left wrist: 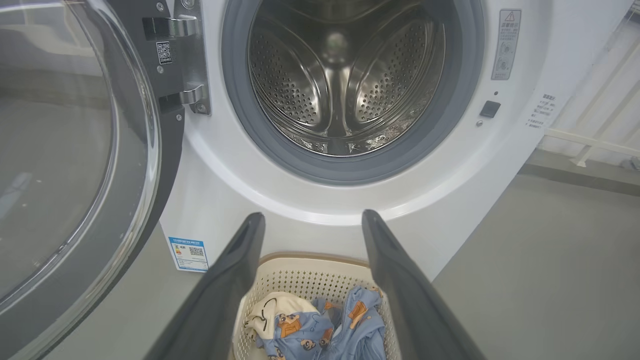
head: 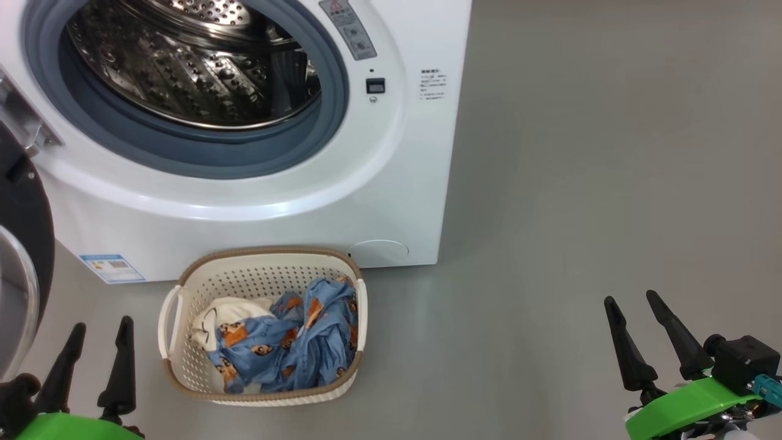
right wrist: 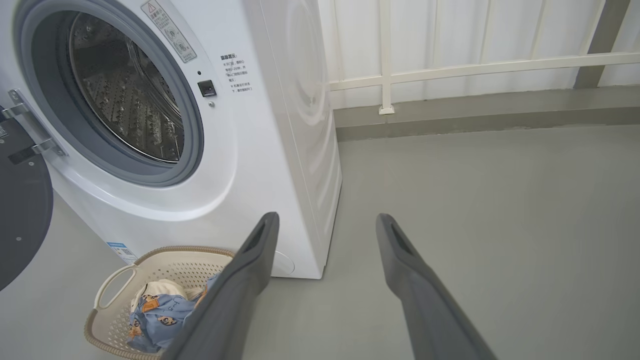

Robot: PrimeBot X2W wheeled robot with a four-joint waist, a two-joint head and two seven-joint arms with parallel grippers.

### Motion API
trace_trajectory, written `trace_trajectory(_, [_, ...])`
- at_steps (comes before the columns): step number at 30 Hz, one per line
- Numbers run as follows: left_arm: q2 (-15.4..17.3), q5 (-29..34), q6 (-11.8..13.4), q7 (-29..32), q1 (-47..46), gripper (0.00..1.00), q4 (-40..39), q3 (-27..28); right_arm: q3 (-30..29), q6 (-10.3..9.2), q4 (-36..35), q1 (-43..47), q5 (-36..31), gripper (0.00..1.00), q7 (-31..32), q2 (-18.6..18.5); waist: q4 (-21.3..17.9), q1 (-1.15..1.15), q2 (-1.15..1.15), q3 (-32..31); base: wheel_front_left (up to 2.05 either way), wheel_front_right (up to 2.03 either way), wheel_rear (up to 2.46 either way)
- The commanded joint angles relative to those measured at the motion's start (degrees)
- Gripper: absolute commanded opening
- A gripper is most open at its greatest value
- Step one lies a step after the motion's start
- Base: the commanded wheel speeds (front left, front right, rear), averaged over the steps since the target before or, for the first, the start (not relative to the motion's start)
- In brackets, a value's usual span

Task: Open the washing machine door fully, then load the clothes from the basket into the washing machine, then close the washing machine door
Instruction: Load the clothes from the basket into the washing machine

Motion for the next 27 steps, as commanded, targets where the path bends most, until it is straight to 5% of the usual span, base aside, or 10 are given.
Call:
trace_trajectory(1, [2.26, -0.28, -0.08, -0.37, -2.84, 1.0, -1.25, 2.02, 1.22, 0.09, -1.67, -1.09, 0.0, 1.0, -0.7, -0.41, -0.01, 0.0, 0.0, 0.18, 0.63, -1.63, 1.0])
trace_trajectory(9, [2.51, 0.72, -0.08, -0.37, -3.43, 1.0, -1.91, 1.59, 1.22, 0.09, -1.73, -1.35, -0.01, 1.0, -0.7, -0.12, 0.0, 0.0, 0.0, 0.47, 0.64, -1.24, 0.6])
trace_trajectory(27, [0.88, 0.48, -0.08, -0.37, -2.84, 1.0, -0.29, 0.92, 1.47, 0.09, -1.83, -1.51, -0.1, 1.0, -0.7, 0.23, 0.3, 0.0, 0.0, 1.14, 0.05, -0.05, 0.0])
